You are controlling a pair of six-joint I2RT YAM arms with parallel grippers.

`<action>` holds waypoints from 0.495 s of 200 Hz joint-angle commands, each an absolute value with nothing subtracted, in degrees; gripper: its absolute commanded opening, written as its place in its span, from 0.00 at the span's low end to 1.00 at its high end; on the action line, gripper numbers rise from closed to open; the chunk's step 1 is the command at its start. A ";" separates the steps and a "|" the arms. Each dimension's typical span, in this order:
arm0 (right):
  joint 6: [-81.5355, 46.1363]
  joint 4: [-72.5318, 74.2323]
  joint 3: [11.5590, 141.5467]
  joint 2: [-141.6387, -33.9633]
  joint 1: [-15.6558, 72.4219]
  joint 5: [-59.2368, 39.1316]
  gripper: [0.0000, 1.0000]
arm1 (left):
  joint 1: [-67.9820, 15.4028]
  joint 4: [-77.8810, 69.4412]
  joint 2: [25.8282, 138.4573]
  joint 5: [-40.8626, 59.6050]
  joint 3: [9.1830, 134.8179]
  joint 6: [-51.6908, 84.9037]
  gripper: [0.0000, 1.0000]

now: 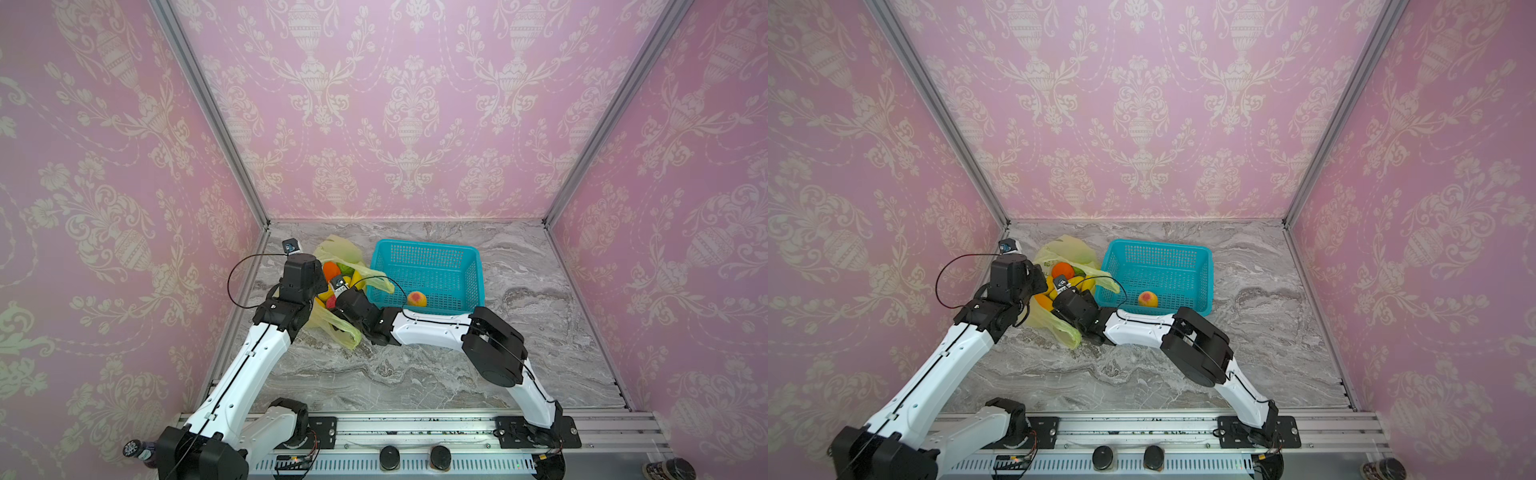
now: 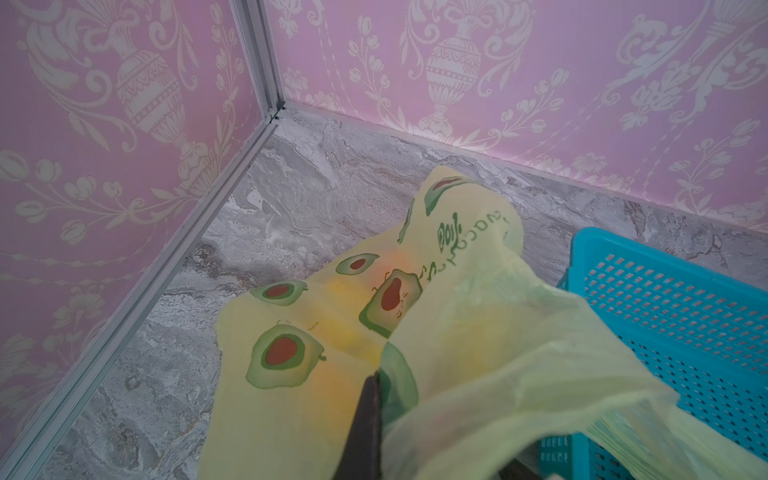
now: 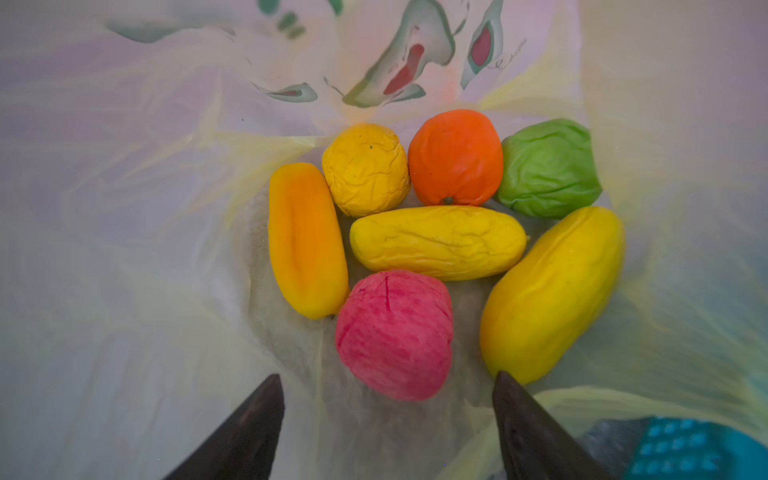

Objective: Untie the knot of the plastic bag and take out the fruit
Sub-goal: 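Close the right gripper on the pink fruit and lift it from the bag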

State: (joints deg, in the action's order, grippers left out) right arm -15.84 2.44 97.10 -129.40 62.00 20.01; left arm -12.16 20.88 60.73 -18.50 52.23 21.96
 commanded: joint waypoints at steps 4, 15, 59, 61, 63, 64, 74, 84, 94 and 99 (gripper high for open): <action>-17.09 -4.68 105.82 -135.66 61.88 21.87 0.94 | -11.87 21.67 59.94 -18.76 51.85 22.15 0.00; -17.52 -6.18 108.61 -138.38 61.87 22.79 0.97 | -11.85 21.71 59.91 -18.77 51.79 22.15 0.00; -19.49 -8.65 113.80 -143.96 61.61 21.63 0.89 | -11.82 21.88 59.64 -18.69 51.77 22.15 0.00; -19.51 -8.69 113.77 -143.96 61.61 21.62 0.87 | -11.85 21.88 59.60 -18.67 51.77 22.17 0.00; -19.51 -8.70 113.70 -143.90 61.57 21.56 0.86 | -11.86 21.88 59.57 -18.64 51.77 22.18 0.00; -19.51 -8.70 113.71 -143.89 61.55 21.54 0.85 | -11.86 21.88 59.58 -18.64 51.72 22.21 0.00; -19.42 -8.17 112.97 -143.44 61.52 21.28 0.78 | -11.86 21.87 59.46 -18.57 51.69 22.25 0.00; -19.04 -6.93 111.65 -142.52 61.52 20.86 0.71 | -11.84 21.75 59.40 -18.51 51.68 22.24 0.00; -18.58 -5.89 110.16 -141.16 61.52 20.55 0.64 | -11.86 21.86 59.49 -18.53 51.68 22.26 0.00; -18.39 -5.58 109.54 -140.48 61.52 20.49 0.61 | -11.87 21.93 59.50 -18.47 51.68 22.24 0.00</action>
